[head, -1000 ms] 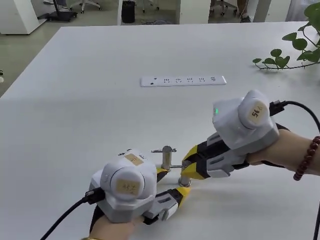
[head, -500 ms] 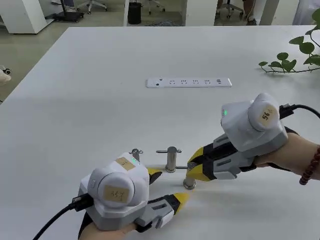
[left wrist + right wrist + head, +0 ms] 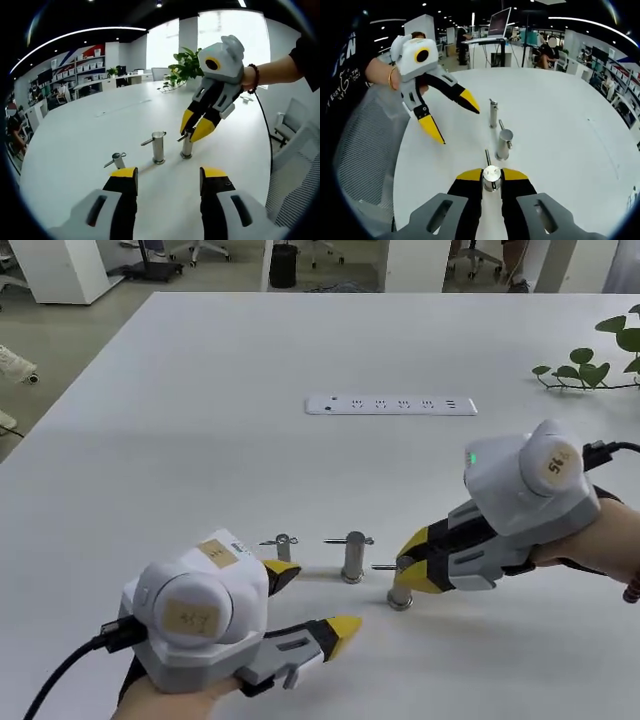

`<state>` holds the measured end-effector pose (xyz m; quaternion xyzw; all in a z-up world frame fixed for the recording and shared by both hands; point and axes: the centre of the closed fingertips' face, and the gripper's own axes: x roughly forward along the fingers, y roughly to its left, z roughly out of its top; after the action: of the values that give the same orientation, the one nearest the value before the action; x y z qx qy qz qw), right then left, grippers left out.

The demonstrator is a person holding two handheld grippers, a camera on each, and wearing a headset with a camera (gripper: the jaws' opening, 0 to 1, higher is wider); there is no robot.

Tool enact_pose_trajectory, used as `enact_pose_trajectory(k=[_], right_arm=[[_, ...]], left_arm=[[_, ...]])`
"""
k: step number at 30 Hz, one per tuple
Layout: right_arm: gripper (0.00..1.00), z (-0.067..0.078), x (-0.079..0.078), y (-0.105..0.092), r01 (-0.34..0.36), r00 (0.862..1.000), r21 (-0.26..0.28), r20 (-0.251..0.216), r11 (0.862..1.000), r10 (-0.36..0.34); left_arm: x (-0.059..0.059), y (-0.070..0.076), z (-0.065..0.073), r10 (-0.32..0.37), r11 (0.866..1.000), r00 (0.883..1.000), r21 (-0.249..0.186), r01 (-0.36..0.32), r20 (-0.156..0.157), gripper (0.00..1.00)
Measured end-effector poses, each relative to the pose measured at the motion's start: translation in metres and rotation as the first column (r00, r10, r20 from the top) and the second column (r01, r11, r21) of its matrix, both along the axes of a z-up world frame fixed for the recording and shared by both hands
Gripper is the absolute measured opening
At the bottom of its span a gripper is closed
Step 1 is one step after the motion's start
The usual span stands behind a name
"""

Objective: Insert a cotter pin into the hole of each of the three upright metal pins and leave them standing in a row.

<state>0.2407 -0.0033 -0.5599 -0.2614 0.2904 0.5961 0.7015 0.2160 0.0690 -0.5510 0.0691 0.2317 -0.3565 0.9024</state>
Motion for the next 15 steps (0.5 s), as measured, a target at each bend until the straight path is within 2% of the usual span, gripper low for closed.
enact_pose_trajectory(k=[9,12,15], right_arm=[[0.08,0.005,0.009,-0.002,0.015,1.0,0.0,0.014,1.0,-0.015],[0.08,0.005,0.013,-0.003,0.012,1.0,-0.006,0.018,1.0,-0.012],[0.08,0.005,0.015,-0.004,0.015,1.0,-0.008,0.021,1.0,-0.015]], left_arm=[[-0.005,0.02,0.002,0.05,0.999,0.999,0.005,-0.05,-0.016,0.53],[-0.005,0.026,0.009,0.072,0.997,0.997,-0.02,-0.072,-0.004,0.54],[-0.005,0.034,0.014,0.09,0.996,0.996,-0.024,-0.09,0.007,0.56]])
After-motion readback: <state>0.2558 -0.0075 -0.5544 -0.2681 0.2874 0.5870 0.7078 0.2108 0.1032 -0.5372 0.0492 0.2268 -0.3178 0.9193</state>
